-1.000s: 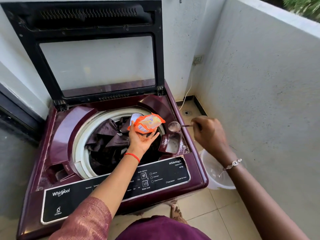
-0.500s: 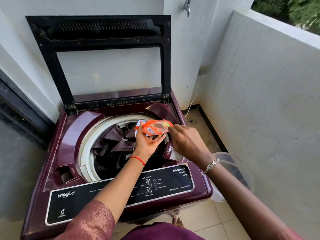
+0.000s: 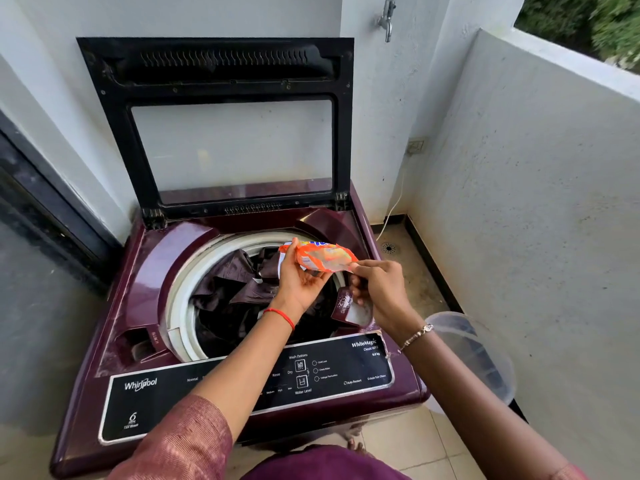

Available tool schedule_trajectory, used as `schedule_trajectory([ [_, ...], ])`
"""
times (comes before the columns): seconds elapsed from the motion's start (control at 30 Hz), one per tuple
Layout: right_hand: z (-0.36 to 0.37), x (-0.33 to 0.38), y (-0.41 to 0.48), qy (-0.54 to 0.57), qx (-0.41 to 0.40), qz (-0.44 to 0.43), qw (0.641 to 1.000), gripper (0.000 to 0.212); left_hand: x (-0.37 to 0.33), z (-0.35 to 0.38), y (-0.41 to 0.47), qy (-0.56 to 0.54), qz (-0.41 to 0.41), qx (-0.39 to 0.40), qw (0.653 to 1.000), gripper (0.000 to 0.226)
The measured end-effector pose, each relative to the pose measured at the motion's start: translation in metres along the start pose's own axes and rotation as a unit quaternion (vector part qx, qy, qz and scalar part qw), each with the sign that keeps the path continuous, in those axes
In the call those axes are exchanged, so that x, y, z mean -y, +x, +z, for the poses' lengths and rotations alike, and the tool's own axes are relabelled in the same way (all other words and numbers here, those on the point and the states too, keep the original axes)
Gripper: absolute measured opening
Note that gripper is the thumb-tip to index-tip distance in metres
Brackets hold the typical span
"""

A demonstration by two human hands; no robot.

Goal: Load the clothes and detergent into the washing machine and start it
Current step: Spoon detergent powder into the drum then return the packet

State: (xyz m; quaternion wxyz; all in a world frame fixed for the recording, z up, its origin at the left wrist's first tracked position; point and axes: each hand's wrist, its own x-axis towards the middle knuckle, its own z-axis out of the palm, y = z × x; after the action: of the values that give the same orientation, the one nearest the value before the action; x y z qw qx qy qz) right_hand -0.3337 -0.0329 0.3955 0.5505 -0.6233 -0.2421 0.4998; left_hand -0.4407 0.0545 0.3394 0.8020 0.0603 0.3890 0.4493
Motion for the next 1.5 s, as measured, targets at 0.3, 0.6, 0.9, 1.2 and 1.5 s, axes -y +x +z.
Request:
schedule_trajectory([
  [0.3, -0.027, 0.011, 0.0, 0.054, -0.028, 0.042, 0.997, 0.011, -0.002, 0.002, 0.003, -0.031, 0.011, 0.002, 0.999, 0.041],
  [0.6, -0.062, 0.019, -0.01, 0.023, -0.045, 0.014, 0.999, 0.012, 0.003, 0.002, 0.003, -0.026, 0.009, 0.017, 0.999, 0.039],
  [0.9, -0.087, 0.009, -0.019, 0.003, -0.066, -0.004, 0.998, 0.013, 0.009, -0.006, 0.008, -0.033, -0.009, -0.004, 0.999, 0.043],
  [1.2, -0.103, -0.015, -0.028, -0.043, -0.128, -0.003, 0.991, 0.014, 0.005, -0.015, 0.009, -0.035, 0.004, -0.026, 0.999, 0.043],
  [1.5, -0.073, -0.036, -0.022, -0.288, -0.177, -0.137, 0.931, 0.029, 0.01, -0.016, -0.001, -0.032, -0.001, -0.041, 0.999, 0.043],
])
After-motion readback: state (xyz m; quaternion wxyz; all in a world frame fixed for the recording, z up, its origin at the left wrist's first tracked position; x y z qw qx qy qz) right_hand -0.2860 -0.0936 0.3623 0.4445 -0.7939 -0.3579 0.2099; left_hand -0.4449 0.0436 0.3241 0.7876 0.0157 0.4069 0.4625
